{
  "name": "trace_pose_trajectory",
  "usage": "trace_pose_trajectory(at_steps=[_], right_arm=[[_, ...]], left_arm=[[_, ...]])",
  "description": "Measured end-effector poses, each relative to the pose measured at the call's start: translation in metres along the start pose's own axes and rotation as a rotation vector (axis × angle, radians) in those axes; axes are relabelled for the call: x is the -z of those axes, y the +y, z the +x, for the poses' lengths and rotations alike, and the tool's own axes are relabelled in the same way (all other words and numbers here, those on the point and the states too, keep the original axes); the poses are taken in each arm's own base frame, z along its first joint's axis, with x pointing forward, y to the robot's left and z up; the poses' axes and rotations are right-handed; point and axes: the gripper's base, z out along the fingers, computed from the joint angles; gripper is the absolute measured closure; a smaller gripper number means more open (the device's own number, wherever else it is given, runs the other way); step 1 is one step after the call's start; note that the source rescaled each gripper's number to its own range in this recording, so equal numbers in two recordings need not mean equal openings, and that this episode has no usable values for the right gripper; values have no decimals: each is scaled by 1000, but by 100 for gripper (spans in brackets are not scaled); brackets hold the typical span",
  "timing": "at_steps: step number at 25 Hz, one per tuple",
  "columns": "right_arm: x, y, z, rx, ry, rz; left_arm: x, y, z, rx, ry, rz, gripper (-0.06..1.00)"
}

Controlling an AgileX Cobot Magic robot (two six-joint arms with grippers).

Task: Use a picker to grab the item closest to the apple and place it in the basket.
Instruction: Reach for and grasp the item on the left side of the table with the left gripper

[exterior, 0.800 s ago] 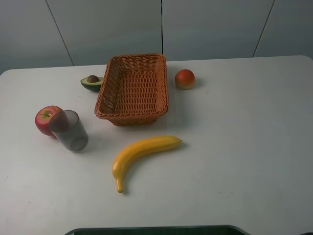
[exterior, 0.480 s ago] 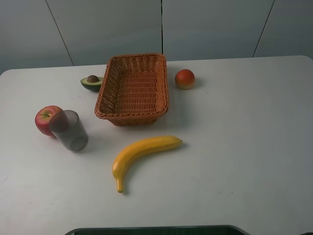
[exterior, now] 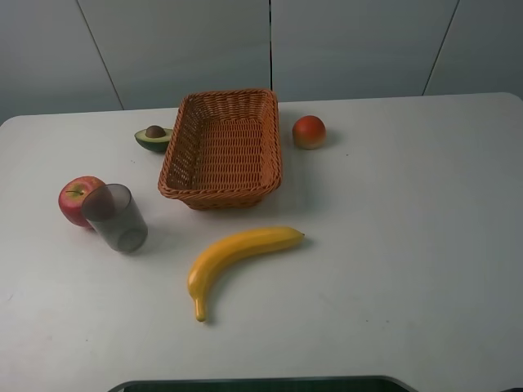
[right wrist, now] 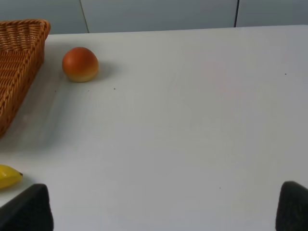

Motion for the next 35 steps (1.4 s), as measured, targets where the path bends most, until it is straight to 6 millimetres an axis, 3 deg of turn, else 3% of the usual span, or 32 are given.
trace_pose_trajectory(at_steps=[12,19,26,35], right_arm=[[0,0,0,0,0,0],[0,0,0,0,0,0],[0,0,0,2,0,0],[0,0,0,2,2,0]], left_arm=[[0,0,-1,0,-7,0,-6],[-10,0,-23,-6,-47,-6,-6],[-59,-13,-50,-39,141,123,-6],[-153,-37,-103,-90,505,387,-6]])
